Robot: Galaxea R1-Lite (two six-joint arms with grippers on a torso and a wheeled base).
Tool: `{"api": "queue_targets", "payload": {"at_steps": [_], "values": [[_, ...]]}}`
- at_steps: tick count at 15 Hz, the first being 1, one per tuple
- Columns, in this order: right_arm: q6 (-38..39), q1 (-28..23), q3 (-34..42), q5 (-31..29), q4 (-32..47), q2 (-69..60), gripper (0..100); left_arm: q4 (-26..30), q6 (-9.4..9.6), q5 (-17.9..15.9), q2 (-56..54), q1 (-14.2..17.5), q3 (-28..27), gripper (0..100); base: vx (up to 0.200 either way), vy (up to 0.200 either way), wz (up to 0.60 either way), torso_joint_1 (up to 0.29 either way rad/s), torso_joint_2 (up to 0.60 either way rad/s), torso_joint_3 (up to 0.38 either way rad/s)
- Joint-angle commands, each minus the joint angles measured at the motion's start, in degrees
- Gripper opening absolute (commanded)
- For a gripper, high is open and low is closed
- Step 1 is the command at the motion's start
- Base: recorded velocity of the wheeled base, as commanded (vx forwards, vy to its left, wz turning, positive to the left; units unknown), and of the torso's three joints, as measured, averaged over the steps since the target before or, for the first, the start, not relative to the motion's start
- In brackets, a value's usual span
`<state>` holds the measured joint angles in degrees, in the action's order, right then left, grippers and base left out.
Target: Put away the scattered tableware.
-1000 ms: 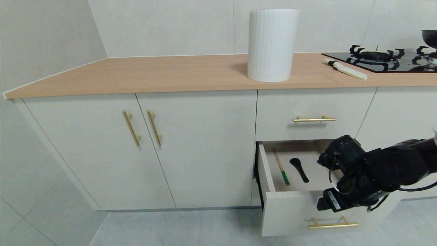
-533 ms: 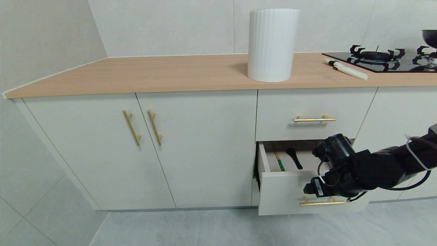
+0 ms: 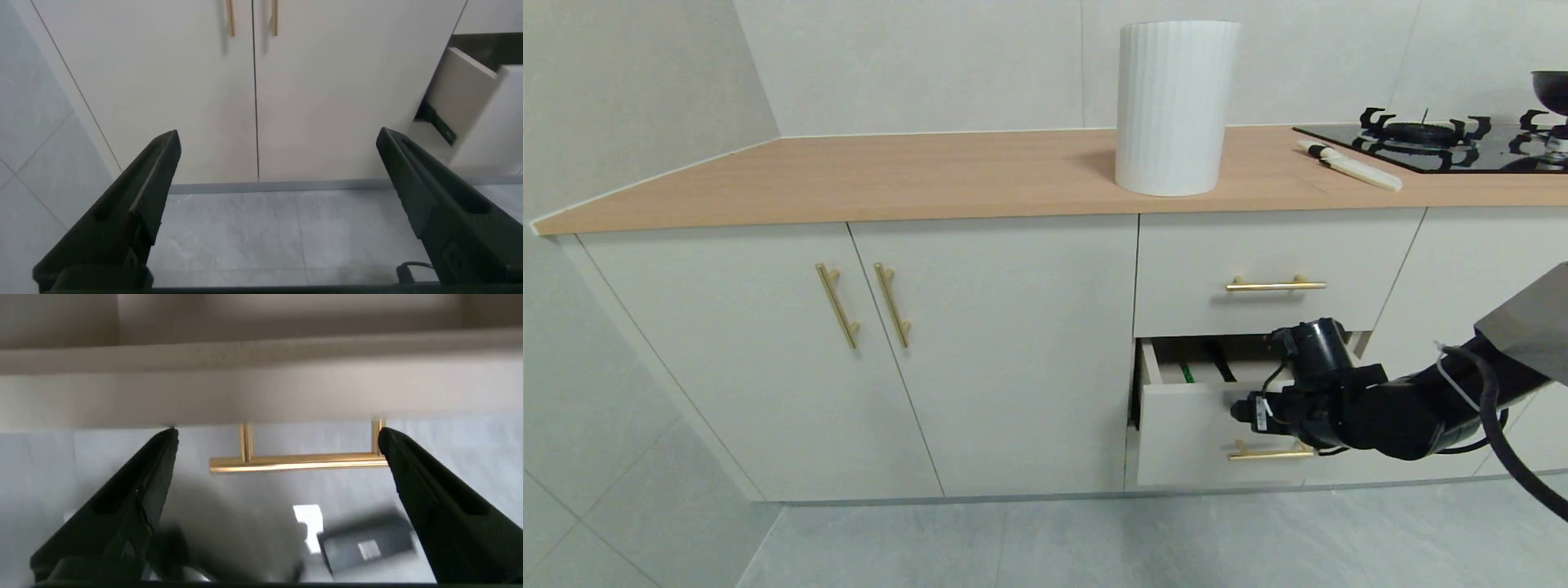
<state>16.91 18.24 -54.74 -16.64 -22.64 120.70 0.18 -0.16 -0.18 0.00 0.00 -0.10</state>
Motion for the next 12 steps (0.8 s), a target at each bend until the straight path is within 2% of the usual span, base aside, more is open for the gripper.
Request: {"api": "queue_targets", "payload": {"at_steps": [1, 8, 12], "values": [[0.1, -0.5, 0.8, 0.0, -3.2, 3.1, 100, 0.0, -0.02, 0.0, 0.1, 0.0, 0.0, 100, 0.0, 0.0, 0.0, 0.0, 0.0, 0.0], [0.8, -2.2, 1.2, -2.6, -28.2, 12.6, 100, 0.0, -0.02, 0.0, 0.0, 0.0, 0.0, 100, 0.0, 0.0, 0.0, 0.0, 0.0, 0.0], [1.2, -2.6, -0.9, -2.8, -30.1, 15.0, 100, 0.0, -0.02, 0.0, 0.0, 0.0, 0.0, 100, 0.0, 0.0, 0.0, 0.0, 0.0, 0.0]]}}
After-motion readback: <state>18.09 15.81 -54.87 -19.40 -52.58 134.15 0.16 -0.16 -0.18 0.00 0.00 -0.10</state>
